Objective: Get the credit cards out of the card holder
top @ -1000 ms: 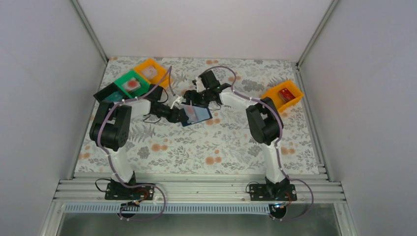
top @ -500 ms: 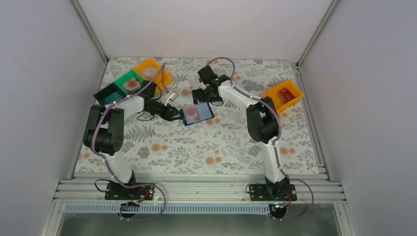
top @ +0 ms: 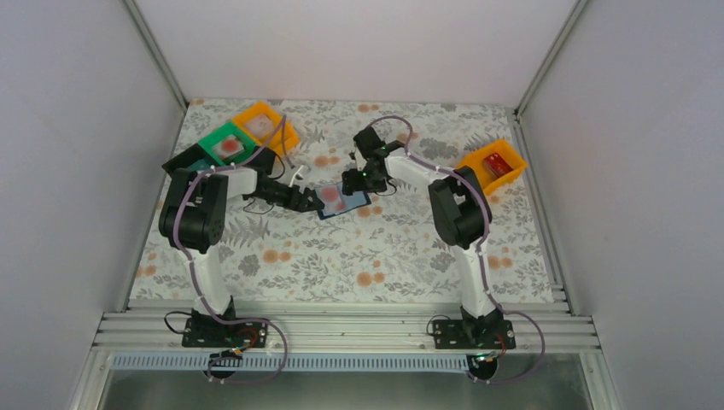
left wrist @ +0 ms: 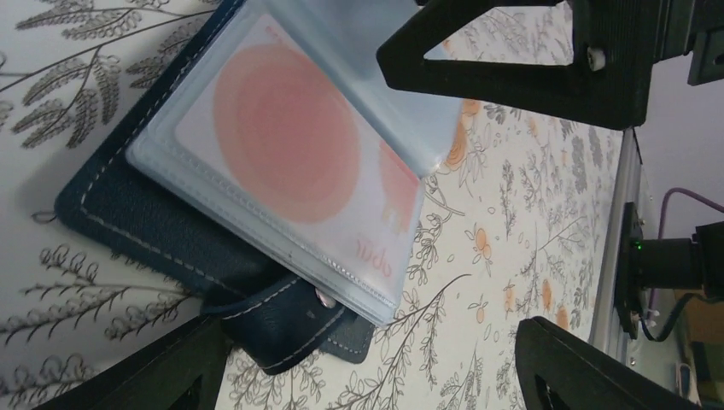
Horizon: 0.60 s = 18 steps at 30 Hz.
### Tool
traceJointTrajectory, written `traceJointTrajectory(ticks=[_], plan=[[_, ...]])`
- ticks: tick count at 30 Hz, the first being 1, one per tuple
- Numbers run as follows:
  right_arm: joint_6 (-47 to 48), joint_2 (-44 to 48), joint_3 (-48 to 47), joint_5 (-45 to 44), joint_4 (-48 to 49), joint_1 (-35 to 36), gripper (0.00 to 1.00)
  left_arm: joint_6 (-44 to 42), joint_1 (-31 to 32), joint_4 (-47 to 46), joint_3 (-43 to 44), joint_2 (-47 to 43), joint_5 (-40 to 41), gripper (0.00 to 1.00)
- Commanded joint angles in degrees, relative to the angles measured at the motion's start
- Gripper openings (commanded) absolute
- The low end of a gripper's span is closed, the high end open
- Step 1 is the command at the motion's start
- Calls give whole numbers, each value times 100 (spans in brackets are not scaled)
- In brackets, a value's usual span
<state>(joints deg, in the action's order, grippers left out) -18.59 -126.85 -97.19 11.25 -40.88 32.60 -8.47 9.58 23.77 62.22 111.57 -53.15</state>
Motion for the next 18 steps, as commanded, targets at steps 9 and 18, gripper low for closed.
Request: traceJointTrajectory(ticks=[9,18], plan=[[-546,66,892,2834,1588,10,72,-28,110,-434,445,359,-770,75],[-606,155,985,2960,1776,-58,25,-489,95,11,633,193,-677,71]])
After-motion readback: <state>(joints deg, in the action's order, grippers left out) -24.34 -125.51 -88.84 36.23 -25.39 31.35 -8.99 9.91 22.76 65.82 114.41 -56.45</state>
